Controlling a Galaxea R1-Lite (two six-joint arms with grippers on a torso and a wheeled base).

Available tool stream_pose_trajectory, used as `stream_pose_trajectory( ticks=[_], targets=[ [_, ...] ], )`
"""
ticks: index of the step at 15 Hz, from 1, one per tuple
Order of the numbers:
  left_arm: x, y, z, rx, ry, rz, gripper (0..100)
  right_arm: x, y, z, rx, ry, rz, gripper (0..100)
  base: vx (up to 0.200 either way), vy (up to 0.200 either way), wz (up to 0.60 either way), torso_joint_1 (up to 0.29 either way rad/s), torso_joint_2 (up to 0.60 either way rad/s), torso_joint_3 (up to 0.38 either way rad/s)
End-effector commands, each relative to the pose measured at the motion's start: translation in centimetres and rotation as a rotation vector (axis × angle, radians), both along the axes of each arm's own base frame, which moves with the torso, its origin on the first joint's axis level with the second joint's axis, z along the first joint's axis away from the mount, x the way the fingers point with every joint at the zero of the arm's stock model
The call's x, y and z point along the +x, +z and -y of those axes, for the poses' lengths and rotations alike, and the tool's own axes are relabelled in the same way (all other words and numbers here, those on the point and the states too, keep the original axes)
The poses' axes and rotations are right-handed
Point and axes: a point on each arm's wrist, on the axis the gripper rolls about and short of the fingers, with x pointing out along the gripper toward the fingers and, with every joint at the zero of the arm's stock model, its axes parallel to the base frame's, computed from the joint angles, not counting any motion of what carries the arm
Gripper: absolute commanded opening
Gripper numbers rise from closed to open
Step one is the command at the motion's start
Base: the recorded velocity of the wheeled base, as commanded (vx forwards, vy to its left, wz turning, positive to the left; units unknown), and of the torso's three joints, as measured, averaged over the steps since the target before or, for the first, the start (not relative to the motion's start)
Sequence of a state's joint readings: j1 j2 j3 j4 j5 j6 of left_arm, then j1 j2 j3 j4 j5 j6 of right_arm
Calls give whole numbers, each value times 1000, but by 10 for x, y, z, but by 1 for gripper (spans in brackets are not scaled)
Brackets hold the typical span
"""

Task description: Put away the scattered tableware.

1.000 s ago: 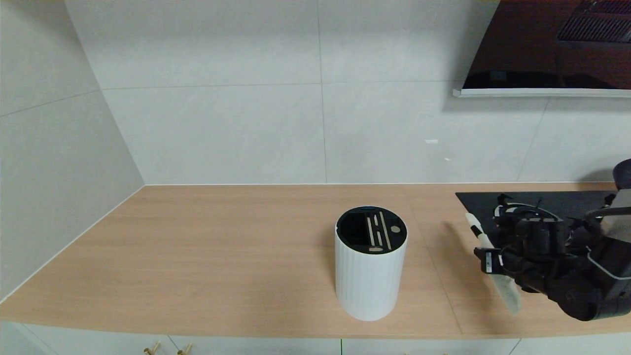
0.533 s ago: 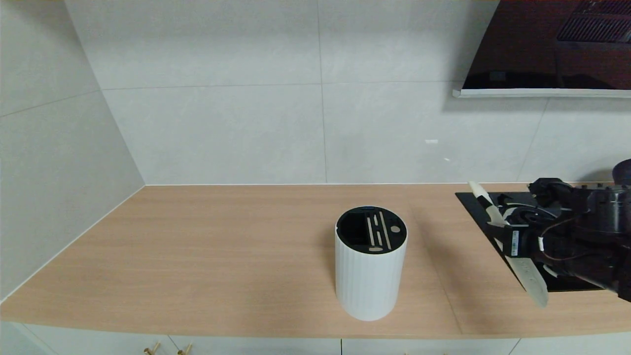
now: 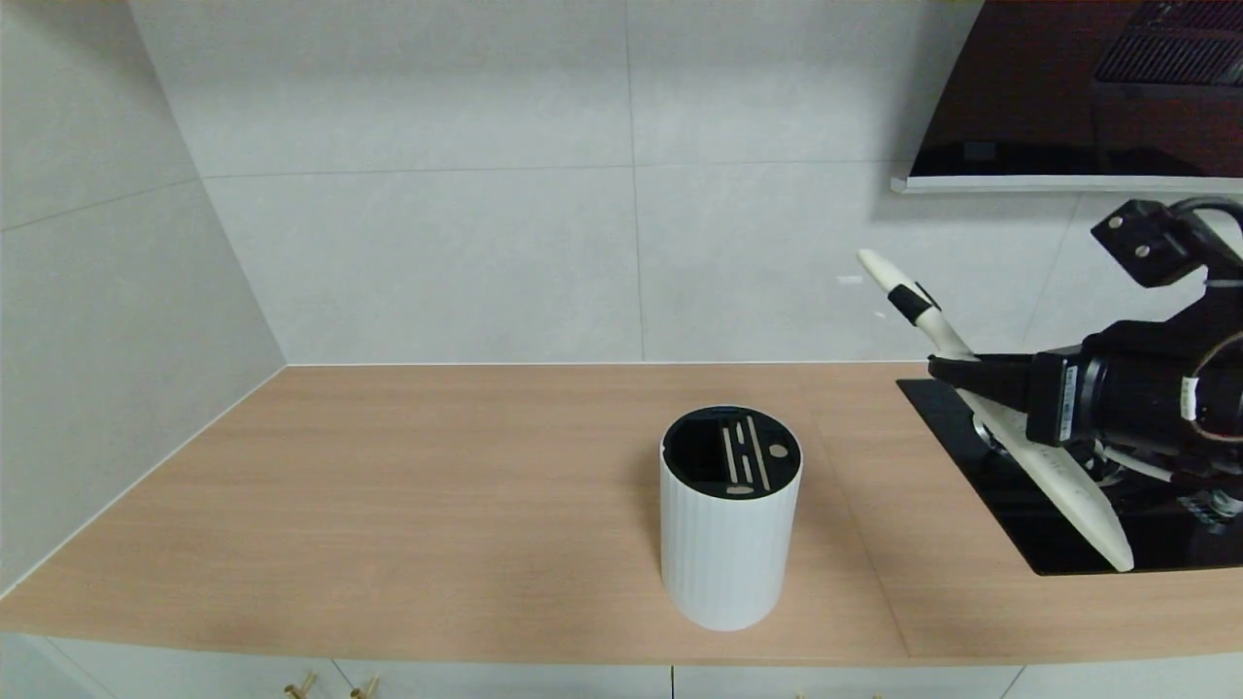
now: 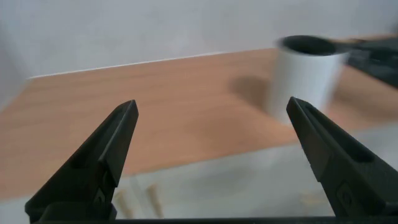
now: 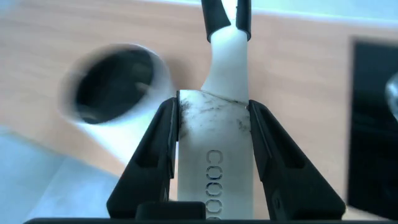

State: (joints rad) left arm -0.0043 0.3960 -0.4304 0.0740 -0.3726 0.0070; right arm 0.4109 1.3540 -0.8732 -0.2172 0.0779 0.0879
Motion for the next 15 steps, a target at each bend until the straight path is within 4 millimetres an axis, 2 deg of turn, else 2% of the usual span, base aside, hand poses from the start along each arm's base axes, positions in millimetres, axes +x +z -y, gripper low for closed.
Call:
stream_pose_trajectory(
  ticks=[1,3,4,5,6,7,8,9,11,12,13,15],
  targets=[
    [89,74,11,-59,-228,-172,100,-10,30,-13,39,68,80,0,0,0,0,0,0,0],
    [119,92,37,-165,-400,-220,100,-6,27,-27,33,109,64,0,0,0,0,0,0,0],
    [132,92,50,-201,-459,-240,100,-7,25,-35,26,128,55,0,0,0,0,0,0,0],
    [143,87,60,-208,-494,-262,100,-8,21,-44,16,142,45,0,0,0,0,0,0,0],
    [146,84,63,-209,-502,-271,100,-8,20,-46,11,143,44,0,0,0,0,0,0,0],
    [159,74,79,-206,-553,-299,100,2,22,-57,5,132,46,0,0,0,0,0,0,0],
    [162,73,85,-216,-572,-306,100,4,21,-61,4,136,43,0,0,0,0,0,0,0],
    [169,71,101,-274,-622,-333,100,5,17,-73,9,165,24,0,0,0,0,0,0,0],
    [184,65,119,-366,-656,-372,100,6,14,-97,91,164,13,0,0,0,0,0,0,0],
    [186,63,121,-373,-656,-380,100,6,14,-99,99,160,15,0,0,0,0,0,0,0],
    [202,52,132,-457,-654,-423,100,11,3,-115,94,87,21,0,0,0,0,0,0,0],
    [217,47,142,-611,-639,-466,100,10,2,-122,94,69,22,0,0,0,0,0,0,0]
  ],
)
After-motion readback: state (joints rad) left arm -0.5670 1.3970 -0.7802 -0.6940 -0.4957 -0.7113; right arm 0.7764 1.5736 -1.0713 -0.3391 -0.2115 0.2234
